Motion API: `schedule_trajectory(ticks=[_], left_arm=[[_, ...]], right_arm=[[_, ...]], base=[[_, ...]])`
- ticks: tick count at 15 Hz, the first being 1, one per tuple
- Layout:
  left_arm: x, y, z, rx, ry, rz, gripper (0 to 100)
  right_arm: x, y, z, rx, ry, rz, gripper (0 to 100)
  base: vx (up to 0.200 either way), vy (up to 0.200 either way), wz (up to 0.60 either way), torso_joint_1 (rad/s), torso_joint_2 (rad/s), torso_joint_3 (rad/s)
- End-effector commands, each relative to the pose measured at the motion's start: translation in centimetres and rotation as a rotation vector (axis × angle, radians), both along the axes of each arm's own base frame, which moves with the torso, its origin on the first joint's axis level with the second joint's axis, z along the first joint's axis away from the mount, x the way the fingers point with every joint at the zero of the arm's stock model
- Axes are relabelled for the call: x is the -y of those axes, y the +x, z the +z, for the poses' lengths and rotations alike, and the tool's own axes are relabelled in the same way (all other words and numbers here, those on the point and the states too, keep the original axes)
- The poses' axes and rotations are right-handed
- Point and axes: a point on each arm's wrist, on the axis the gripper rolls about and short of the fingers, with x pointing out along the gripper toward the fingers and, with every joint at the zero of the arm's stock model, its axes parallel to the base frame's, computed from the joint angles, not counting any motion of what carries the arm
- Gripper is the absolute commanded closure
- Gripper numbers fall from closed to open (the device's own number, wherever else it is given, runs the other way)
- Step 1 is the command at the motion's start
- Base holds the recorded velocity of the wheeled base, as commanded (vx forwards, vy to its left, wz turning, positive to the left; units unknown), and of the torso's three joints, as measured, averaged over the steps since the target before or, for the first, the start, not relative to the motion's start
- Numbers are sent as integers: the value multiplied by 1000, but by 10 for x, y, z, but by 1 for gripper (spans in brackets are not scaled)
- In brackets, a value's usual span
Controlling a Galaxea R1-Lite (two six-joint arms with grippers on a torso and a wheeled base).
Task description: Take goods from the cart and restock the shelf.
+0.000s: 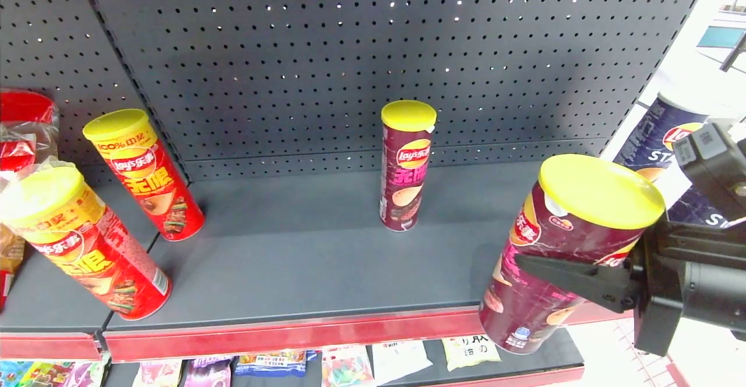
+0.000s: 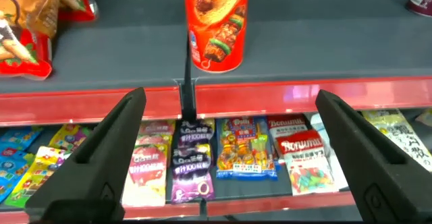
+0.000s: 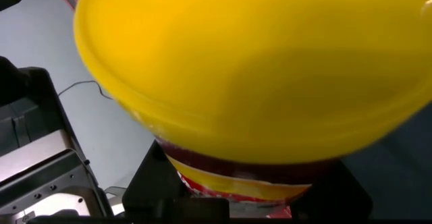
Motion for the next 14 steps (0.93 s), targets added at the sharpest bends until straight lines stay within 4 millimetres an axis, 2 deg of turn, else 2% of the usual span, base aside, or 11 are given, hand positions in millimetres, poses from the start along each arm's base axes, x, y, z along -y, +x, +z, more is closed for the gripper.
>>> schedule_trajectory(ticks=[1, 14], left_arm=[[0, 0, 0, -2, -1, 1, 0], [1, 1, 1, -20, 6, -40, 0]], right_arm=[[0, 0, 0, -2, -2, 0, 100], [-1, 1, 0, 5, -5, 5, 100]], base=[[0, -200, 0, 2, 7, 12], [0, 0, 0, 0, 0, 0]])
